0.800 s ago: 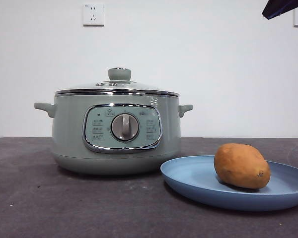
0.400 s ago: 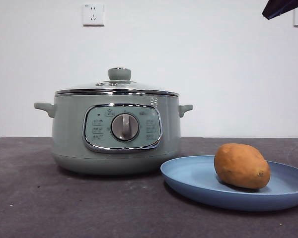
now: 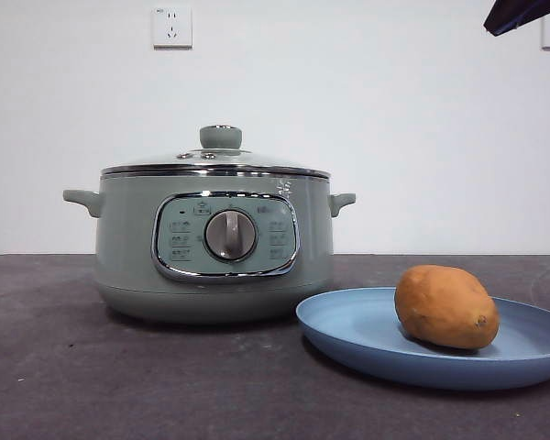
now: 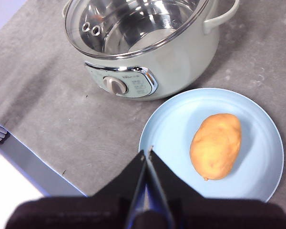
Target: Take the potato out from the steamer,put the potato on the plate,close the lid
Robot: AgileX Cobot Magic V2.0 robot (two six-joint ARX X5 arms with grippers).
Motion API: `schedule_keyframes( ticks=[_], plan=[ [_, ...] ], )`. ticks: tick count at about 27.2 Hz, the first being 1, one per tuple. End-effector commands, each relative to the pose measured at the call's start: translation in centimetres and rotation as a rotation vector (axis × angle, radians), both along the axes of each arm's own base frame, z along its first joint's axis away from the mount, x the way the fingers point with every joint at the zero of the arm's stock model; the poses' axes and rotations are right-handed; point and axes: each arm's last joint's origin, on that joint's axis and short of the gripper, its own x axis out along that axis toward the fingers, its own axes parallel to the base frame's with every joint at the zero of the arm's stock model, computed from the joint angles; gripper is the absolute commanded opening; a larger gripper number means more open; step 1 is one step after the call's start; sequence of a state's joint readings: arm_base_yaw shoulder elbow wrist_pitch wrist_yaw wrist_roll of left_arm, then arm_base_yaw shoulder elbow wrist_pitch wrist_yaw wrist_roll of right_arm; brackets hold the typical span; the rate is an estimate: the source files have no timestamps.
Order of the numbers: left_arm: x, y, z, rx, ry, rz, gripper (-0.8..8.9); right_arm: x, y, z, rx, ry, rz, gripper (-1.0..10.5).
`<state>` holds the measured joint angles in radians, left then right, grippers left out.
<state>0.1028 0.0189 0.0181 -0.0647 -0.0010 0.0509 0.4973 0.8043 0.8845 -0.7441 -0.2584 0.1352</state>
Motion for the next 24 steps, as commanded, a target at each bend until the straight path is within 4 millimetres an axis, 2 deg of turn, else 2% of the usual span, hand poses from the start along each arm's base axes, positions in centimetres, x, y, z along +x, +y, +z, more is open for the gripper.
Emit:
schedule_keyframes(
  ticks=[1,6,24],
  plan=[
    [0.01,0.05,-0.87,-0.011,0.049,0.006,-0.04,-0.04,-0.01,0.2,0.006,-0.006,-0.004,0.0],
    [-0.17,0.02,-1.61,-0.012,0.124,0.002,-0.04,-0.05,-0.01,0.2,0.006,-0.006,-0.004,0.0],
    [-0.16,0.02,-1.55,-0.012,0.118,0.001,-0.04,-0.04,-0.01,0.2,0.006,-0.006,-0.004,0.0]
  ],
)
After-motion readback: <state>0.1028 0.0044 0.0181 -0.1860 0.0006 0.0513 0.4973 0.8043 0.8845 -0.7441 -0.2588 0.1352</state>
